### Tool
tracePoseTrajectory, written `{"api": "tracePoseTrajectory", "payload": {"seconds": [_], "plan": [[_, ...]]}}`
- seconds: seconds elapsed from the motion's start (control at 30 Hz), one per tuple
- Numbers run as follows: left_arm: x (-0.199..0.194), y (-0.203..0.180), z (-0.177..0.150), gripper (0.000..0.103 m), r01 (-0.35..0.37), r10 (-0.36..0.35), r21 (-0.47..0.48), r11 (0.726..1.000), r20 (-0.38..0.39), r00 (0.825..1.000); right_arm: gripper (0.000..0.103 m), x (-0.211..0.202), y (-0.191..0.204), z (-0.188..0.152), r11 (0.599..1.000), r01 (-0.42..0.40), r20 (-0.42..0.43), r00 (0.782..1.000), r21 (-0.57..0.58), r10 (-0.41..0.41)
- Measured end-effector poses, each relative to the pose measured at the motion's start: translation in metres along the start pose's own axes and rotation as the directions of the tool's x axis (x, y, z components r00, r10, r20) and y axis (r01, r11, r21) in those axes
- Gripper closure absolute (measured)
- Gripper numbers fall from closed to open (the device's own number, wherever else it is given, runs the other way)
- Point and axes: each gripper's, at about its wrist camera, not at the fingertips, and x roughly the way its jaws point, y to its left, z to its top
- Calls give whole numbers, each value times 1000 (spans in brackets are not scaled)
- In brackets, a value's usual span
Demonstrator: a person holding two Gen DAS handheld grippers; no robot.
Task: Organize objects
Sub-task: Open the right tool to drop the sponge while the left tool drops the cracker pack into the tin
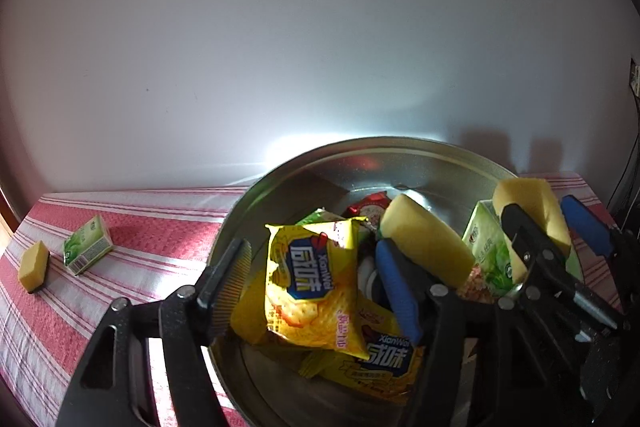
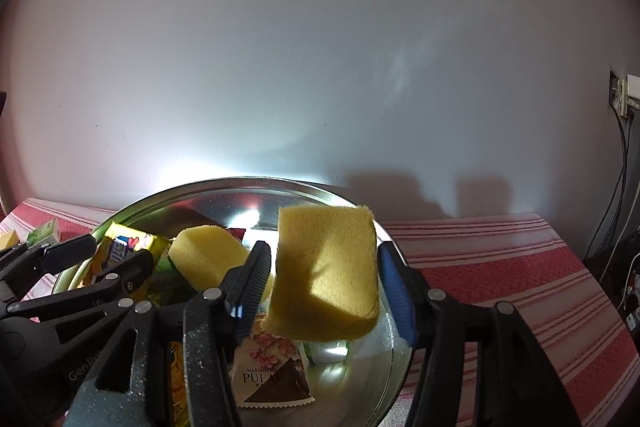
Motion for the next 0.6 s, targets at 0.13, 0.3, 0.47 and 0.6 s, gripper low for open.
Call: {"api": "tracePoseTrajectory", "payload": {"seconds": [0.13,0.3,0.47,0.6], "plan": [[-11,5,4,9,-70,70,-2,998,57,996,35,-7,-13,0,998,-15,26,1000,53,14],[-22,18,-2,1,-16,21,-56,998,86,996,30,-5,-32,-3,986,-52,22,999,158,49],[-33,20,-9,1,-45,48,-24,999,128,991,30,-8,-34,-5,983,-14,72,997,183,1],[-42,28,-20,1,-71,73,-18,997,166,983,30,-29,-32,-11,981,48,192,978,190,-85]]}}
